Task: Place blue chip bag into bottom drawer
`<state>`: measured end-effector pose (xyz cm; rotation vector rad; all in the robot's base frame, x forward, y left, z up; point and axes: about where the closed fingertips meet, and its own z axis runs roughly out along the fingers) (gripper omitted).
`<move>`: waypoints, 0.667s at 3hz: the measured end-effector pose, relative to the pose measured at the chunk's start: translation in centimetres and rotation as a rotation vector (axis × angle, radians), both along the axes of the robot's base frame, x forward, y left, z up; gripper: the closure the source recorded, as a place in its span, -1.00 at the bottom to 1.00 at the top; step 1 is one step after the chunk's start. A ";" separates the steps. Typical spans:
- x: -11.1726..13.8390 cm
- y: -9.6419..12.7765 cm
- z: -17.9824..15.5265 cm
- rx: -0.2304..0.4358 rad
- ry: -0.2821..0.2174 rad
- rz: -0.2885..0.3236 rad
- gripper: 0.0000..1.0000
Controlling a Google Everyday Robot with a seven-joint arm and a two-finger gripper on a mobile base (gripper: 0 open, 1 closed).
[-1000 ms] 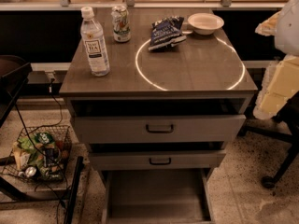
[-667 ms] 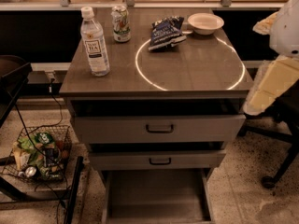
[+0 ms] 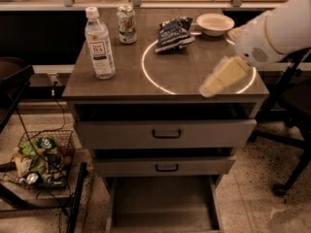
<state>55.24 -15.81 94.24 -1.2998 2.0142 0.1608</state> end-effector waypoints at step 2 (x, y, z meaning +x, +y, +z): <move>10.7 3.0 4.8 0.109 -0.230 -0.092 -1.00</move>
Offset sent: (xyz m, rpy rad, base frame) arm 0.1303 0.0413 0.0511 0.0044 -0.2214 -0.0352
